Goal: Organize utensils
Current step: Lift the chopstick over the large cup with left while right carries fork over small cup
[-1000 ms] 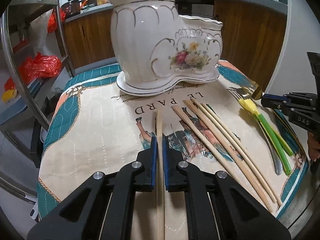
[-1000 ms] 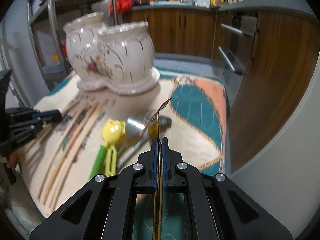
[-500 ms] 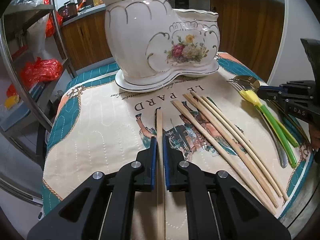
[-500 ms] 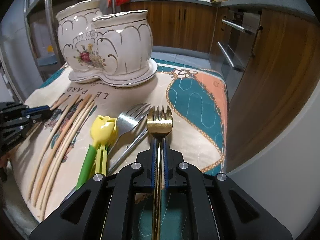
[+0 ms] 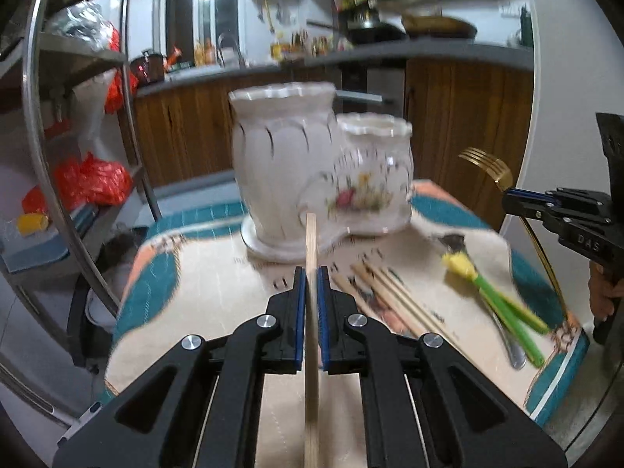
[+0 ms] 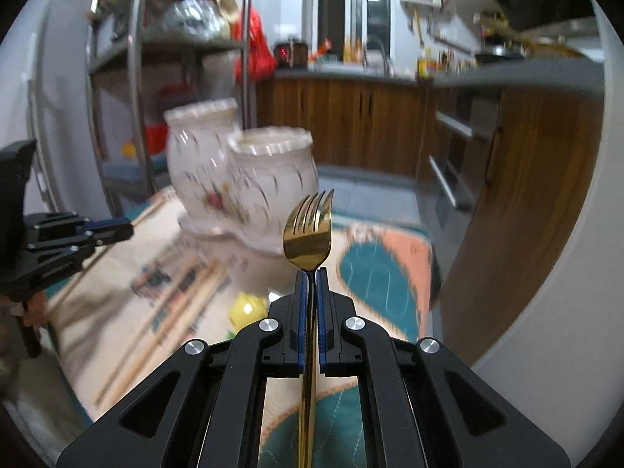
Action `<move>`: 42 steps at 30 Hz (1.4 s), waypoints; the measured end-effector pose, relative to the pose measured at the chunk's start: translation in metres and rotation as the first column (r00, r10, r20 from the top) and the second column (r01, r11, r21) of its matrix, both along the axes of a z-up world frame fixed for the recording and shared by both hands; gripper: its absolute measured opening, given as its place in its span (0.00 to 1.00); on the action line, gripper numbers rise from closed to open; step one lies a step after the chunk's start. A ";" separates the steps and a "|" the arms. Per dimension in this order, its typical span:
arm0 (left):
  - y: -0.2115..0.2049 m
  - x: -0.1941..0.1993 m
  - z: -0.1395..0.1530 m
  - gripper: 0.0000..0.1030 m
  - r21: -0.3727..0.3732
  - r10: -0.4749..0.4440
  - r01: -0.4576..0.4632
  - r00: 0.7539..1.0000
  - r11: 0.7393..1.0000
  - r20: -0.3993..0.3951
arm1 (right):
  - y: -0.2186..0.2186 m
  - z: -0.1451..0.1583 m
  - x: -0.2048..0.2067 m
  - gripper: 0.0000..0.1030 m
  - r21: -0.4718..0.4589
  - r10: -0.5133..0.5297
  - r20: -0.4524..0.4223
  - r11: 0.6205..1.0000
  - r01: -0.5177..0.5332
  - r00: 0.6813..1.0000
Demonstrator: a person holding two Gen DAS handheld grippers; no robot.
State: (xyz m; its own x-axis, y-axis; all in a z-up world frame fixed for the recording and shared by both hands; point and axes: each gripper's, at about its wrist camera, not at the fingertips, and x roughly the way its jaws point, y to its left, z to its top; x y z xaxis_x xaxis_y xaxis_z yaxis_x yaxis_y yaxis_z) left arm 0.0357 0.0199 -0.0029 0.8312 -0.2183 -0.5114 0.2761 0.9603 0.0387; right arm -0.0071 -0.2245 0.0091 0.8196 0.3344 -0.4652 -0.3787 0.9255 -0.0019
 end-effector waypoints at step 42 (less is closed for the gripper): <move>-0.008 0.160 0.149 0.06 -0.265 0.073 0.033 0.922 0.964 0.380 | 0.031 0.113 0.085 0.05 0.280 -0.082 0.355 0.960 -0.023 0.931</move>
